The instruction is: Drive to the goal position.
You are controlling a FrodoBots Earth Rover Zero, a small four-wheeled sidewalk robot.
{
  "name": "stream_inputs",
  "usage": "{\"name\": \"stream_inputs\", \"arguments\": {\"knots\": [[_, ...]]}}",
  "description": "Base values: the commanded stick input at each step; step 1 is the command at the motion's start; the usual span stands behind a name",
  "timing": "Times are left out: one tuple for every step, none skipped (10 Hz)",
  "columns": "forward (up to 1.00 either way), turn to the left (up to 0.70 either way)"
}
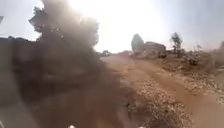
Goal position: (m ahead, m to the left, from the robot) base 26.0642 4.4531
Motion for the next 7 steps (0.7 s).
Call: {"name": "stream_inputs", "arguments": {"knots": [[0.70, 0.00], [0.70, 0.00], [0.70, 0.00], [0.00, -0.14], [0.00, -0.26], [0.00, -0.38], [0.00, -0.45]]}}
